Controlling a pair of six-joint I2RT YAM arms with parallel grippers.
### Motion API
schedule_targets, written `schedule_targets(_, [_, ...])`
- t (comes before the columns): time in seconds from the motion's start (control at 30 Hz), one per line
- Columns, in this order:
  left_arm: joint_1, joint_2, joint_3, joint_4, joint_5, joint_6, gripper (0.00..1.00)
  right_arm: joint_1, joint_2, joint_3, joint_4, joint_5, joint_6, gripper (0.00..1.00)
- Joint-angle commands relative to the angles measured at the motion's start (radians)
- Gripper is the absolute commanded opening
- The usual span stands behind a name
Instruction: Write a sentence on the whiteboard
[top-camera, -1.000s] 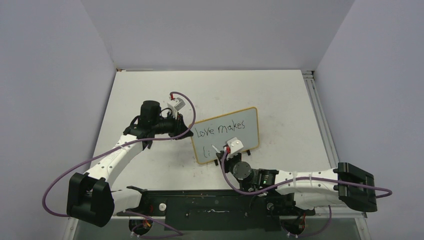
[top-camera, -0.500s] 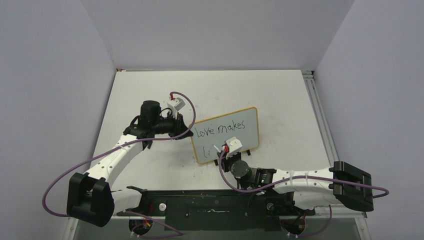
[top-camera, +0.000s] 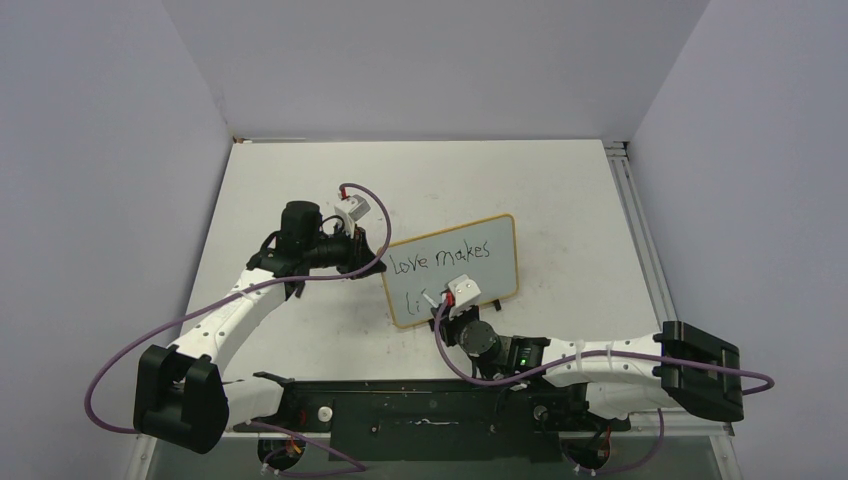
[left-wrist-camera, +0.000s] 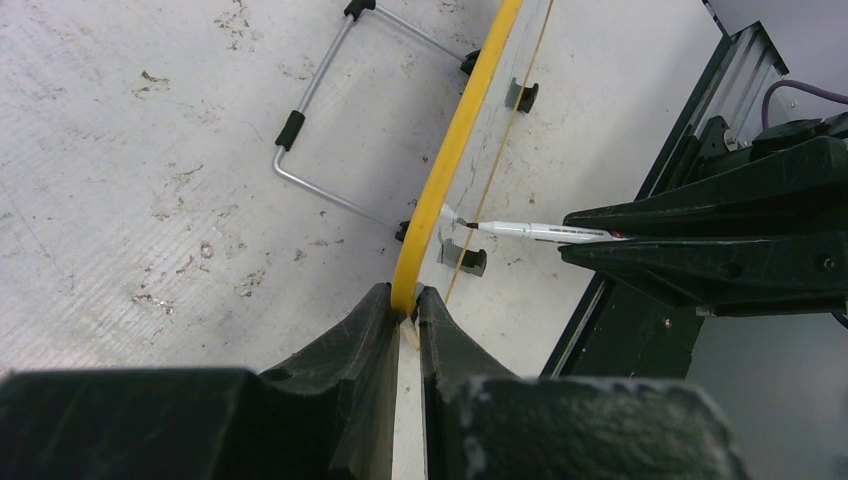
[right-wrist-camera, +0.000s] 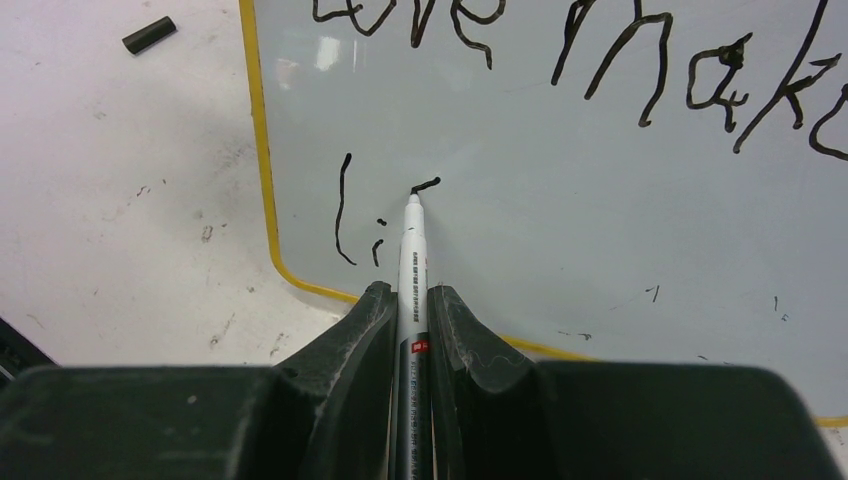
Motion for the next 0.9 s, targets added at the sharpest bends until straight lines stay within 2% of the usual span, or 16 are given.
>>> schedule_targets(0.0, [-0.004, 0.005, 0.038, 0.001, -0.002, -0.005, 0.00, -0.013, 0.016, 0.017, 0.004, 0.001, 0.018, 0.05])
schedule_targets(0.53, [-0.004, -0.001, 0.039, 0.000, 0.000, -0.005, 0.00, 0.008, 0.017, -0.020, -0.146, -0.020, 0.174, 0.05])
schedule_targets(0.87, [-0.003, -0.003, 0.037, 0.000, 0.000, -0.005, 0.00, 0.022, 0.065, -0.018, -0.159, -0.069, 0.213, 0.05])
